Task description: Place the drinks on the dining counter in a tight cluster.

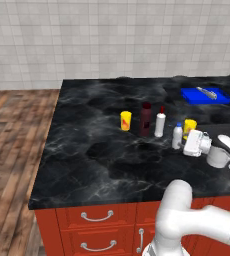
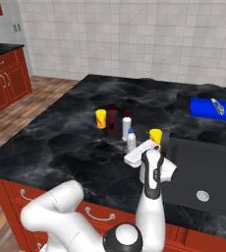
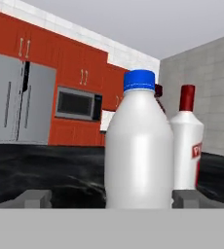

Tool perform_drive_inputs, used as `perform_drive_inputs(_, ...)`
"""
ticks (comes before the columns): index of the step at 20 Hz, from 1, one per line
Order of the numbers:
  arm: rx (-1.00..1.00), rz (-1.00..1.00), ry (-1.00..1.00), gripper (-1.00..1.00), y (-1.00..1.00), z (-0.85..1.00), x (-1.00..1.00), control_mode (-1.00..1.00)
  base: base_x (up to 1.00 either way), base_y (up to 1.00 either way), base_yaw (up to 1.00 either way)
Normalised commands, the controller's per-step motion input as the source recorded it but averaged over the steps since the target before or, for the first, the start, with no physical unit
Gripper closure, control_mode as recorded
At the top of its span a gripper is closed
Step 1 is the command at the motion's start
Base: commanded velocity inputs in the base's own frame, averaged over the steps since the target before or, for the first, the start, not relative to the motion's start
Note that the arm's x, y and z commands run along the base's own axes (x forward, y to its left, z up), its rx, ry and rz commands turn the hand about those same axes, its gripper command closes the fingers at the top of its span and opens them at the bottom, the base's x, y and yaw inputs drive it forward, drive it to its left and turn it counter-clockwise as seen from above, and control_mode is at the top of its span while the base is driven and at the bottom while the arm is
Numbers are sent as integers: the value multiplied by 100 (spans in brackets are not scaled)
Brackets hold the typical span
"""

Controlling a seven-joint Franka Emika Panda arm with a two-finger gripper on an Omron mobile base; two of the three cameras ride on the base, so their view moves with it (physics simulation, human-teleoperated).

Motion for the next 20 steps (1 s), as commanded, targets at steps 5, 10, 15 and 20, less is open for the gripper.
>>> perform_drive_inputs(5,0,-16,9,-100,-18,11,-16,-100,0,0,0)
perform_drive_inputs(10,0,-18,14,-100,-20,11,-20,-100,0,0,0)
perform_drive_inputs(15,0,-15,6,-100,-5,37,-44,-100,0,0,0)
perform_drive_inputs(20,-5,-12,18,-100,0,47,-49,-100,0,0,0)
